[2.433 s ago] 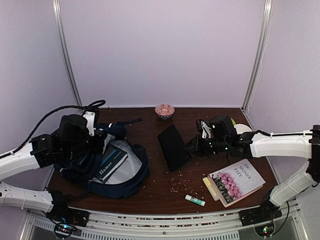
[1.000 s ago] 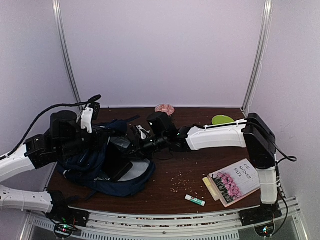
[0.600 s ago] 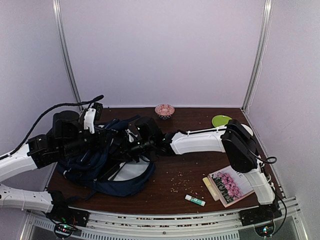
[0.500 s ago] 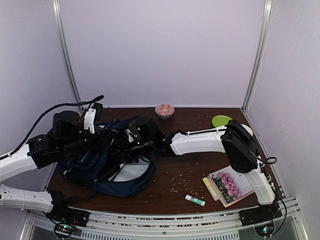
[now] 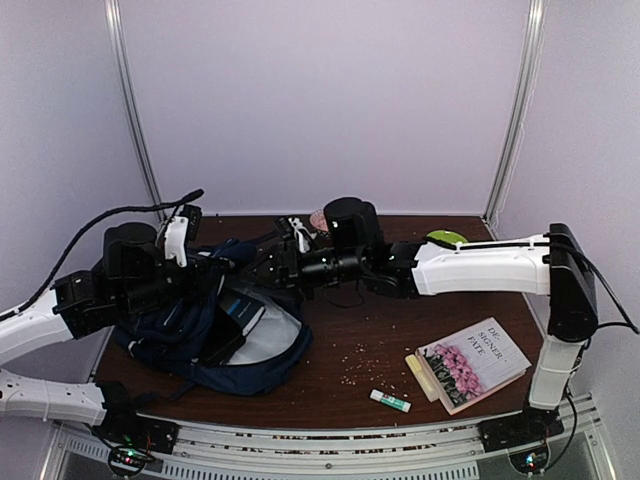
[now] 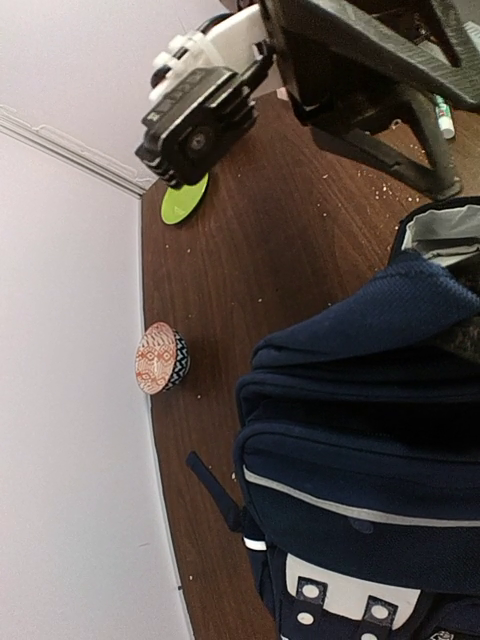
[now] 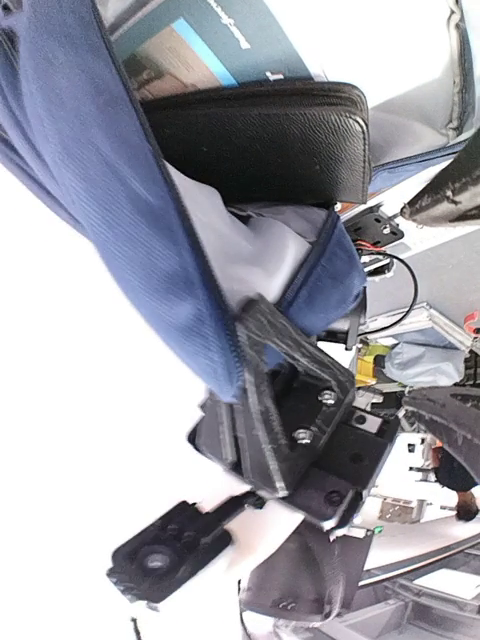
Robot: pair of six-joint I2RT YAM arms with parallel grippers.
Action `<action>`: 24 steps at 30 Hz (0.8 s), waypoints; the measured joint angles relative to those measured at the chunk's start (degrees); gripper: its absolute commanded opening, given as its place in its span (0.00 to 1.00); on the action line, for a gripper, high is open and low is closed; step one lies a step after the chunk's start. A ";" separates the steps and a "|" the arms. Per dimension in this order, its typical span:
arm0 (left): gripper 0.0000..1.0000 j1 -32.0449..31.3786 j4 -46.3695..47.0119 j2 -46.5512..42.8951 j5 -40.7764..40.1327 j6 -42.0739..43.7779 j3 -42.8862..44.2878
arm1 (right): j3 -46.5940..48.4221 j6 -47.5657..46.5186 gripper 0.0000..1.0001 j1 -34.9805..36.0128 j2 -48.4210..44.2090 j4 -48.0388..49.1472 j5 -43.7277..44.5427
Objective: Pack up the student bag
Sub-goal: Place the book in the student bag.
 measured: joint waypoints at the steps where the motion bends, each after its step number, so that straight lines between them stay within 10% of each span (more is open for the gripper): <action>1: 0.00 0.00 0.04 0.35 -0.15 0.00 0.20 | -0.28 -0.37 0.51 0.22 -0.28 0.17 0.02; 24: 0.00 0.00 -0.04 8.11 0.11 0.83 6.14 | 1.29 2.36 0.38 2.73 13.16 -2.05 2.23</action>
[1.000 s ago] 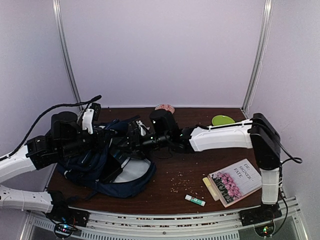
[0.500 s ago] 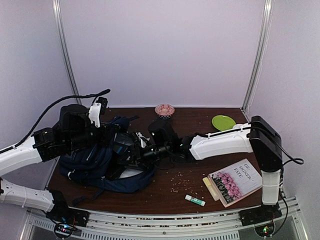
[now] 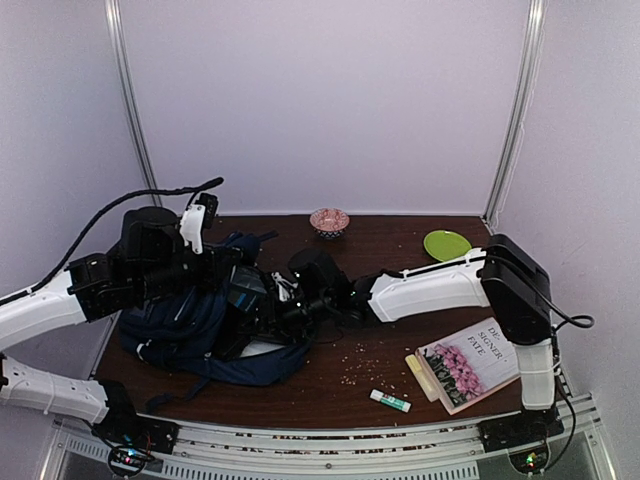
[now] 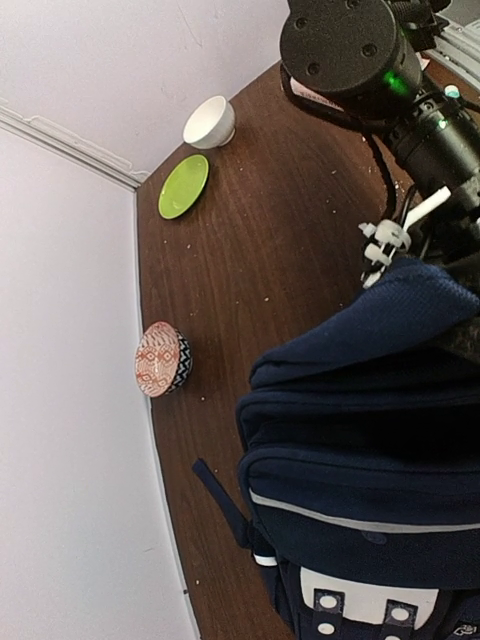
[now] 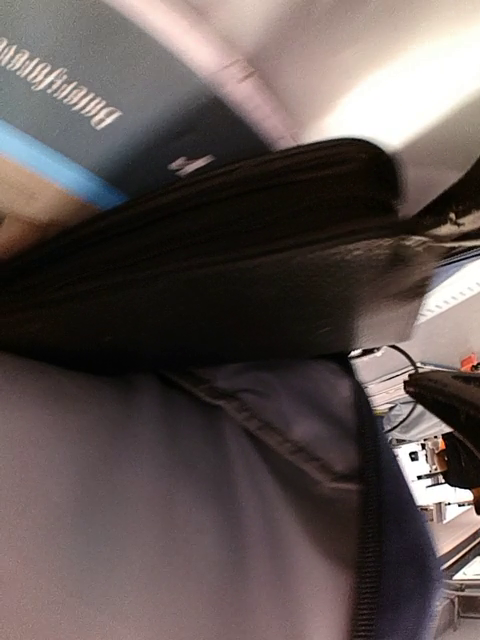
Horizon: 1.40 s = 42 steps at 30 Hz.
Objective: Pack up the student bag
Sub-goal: Place the book in the student bag.
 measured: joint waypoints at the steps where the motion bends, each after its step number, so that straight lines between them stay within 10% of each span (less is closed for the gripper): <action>1: 0.00 0.02 -0.02 0.26 0.24 -0.02 0.20 | 1.57 0.00 0.36 -0.02 1.03 -0.22 0.28; 17: 0.00 0.33 3.82 3.48 6.78 -5.35 0.52 | 24.17 5.84 0.27 0.17 16.68 -2.60 0.11; 25: 0.00 1.29 4.83 4.00 3.89 -7.89 0.46 | 34.51 13.05 0.42 0.22 24.65 4.85 -1.75; 42: 0.00 3.37 1.66 -4.35 -2.14 -5.68 -0.11 | -6.84 12.50 0.60 -6.80 -10.58 17.57 1.31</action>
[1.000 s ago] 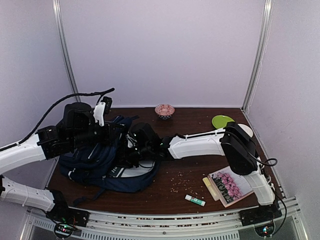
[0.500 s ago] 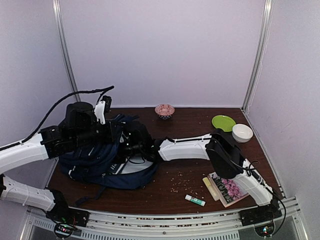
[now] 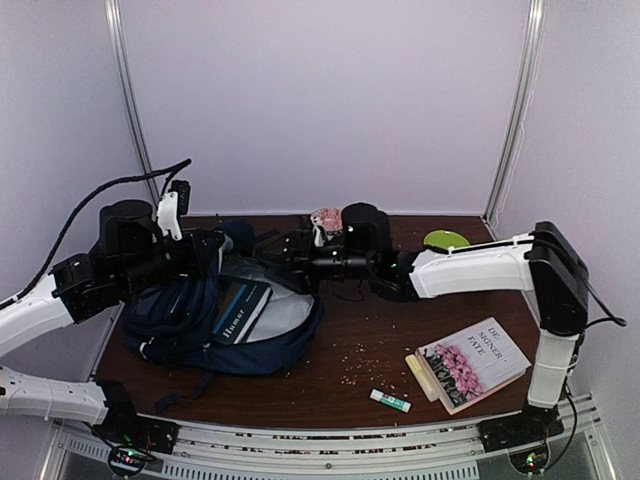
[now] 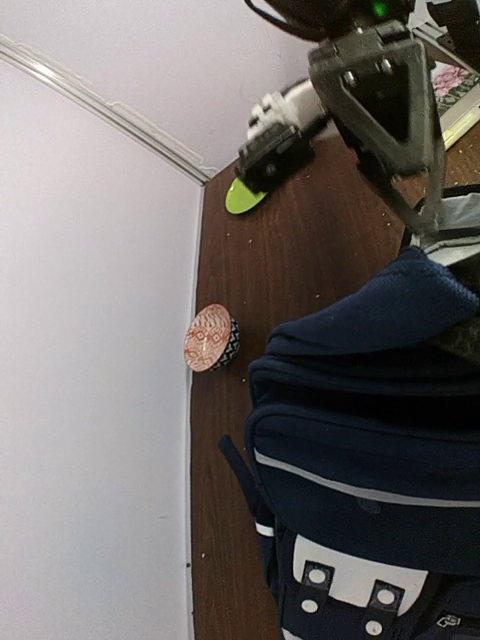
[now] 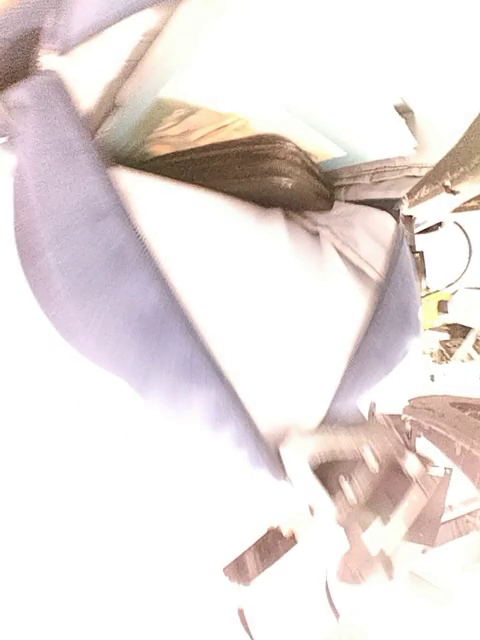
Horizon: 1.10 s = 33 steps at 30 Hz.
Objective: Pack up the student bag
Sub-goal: Place the book in the student bag, then pick up the book from the center of the board.
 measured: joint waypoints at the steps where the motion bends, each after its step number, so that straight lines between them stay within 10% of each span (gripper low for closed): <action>1: 0.00 0.09 -0.22 -0.46 -0.52 0.13 0.00 | -2.34 -0.68 0.60 -0.74 -3.08 0.42 0.31; 11: 0.00 0.13 -0.74 -6.14 -2.40 0.81 -4.11 | -19.85 -22.08 0.67 -10.75 -36.04 -27.82 14.64; 16: 0.00 0.09 2.05 -6.03 -0.52 -0.11 -8.37 | -33.42 -25.38 0.98 -20.63 -53.77 -42.36 27.61; 24: 0.00 0.02 7.74 -3.06 2.60 -1.42 -10.99 | -39.87 -12.44 1.00 -22.97 -72.94 -68.24 49.35; 33: 0.00 0.02 10.40 -2.12 4.52 -1.90 -12.57 | -42.32 3.28 1.00 -22.97 -78.18 -85.42 52.63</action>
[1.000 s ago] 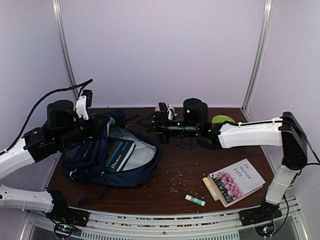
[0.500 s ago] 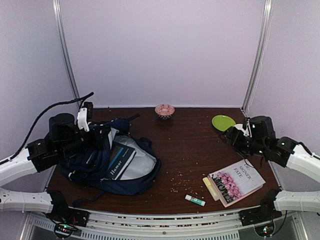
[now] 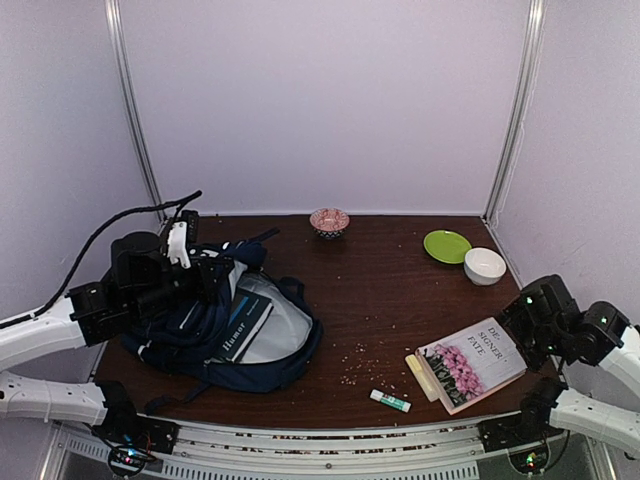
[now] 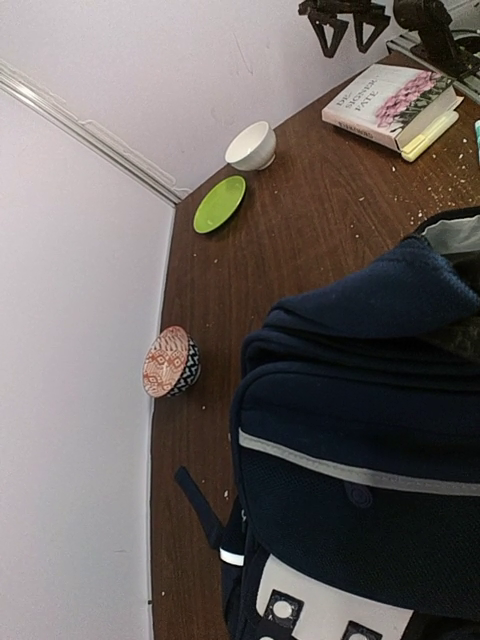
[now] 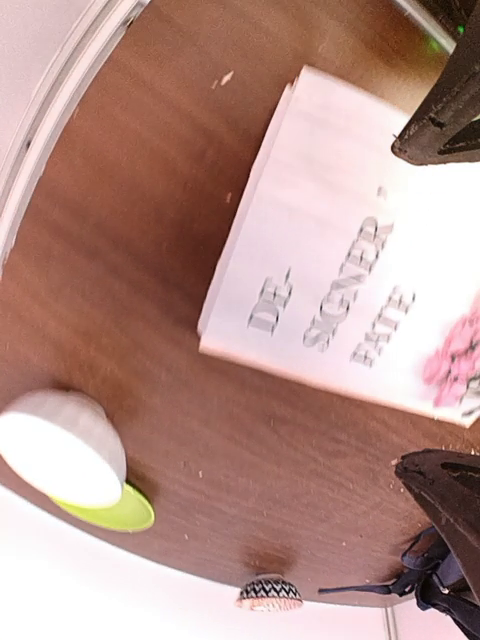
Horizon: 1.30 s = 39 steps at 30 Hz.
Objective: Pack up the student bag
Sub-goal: Pick up the book from the center of the board.
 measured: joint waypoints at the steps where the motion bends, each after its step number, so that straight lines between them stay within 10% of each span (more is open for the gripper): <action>1: 0.00 0.00 0.20 0.00 0.04 -0.15 -0.13 | -0.68 0.98 1.00 0.00 -1.33 -1.36 0.02; 14: 0.00 -0.02 4.52 2.58 2.62 -3.43 -2.82 | -9.57 9.70 0.96 -0.02 -13.29 -3.52 -4.57; 39: 0.00 -0.02 5.79 11.69 8.37 -3.98 -0.70 | -11.06 4.00 0.86 0.76 1.46 4.00 -10.69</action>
